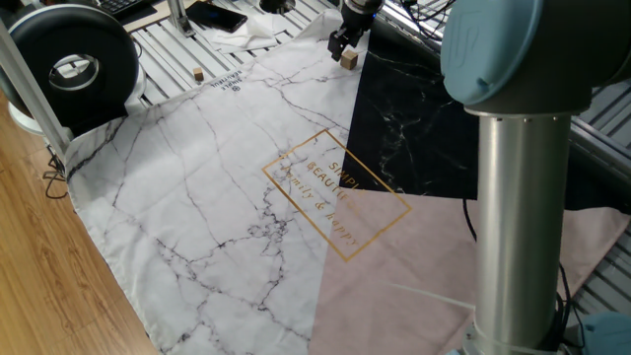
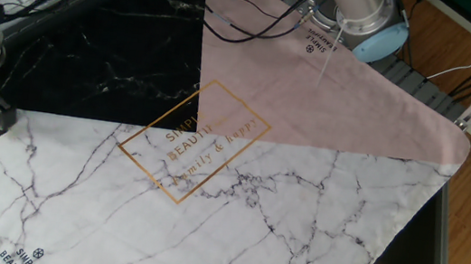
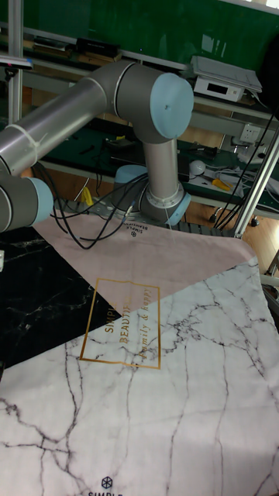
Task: Pick up the small block on the left and move it to the right
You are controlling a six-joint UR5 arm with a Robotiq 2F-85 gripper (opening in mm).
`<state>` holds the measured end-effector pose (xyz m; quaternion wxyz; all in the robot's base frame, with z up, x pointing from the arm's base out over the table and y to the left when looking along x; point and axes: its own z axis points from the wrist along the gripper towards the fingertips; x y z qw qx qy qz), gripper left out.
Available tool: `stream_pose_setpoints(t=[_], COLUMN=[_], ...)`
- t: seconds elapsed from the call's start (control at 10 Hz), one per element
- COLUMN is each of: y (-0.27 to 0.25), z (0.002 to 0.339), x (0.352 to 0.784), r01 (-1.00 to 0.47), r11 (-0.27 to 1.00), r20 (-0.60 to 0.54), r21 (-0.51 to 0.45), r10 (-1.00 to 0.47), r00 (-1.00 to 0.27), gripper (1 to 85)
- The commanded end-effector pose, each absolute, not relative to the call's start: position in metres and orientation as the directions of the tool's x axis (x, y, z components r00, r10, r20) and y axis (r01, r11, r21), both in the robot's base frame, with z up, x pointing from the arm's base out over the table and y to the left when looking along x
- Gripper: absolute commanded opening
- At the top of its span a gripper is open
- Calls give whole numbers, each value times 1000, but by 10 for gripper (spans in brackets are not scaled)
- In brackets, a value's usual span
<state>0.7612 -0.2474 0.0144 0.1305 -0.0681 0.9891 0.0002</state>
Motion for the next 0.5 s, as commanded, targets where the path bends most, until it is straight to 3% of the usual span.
stream_pose_setpoints(t=[0.0,0.3,0.4], y=[-252,-254,-253], z=[17,19,19], x=[751,752,752], r01=[-148,-158,-148], r11=[989,987,989], r20=[-245,-242,-239], r21=[-17,-17,-11], r10=[-148,-158,-147], r00=[-958,-957,-960], gripper=[603,570,517])
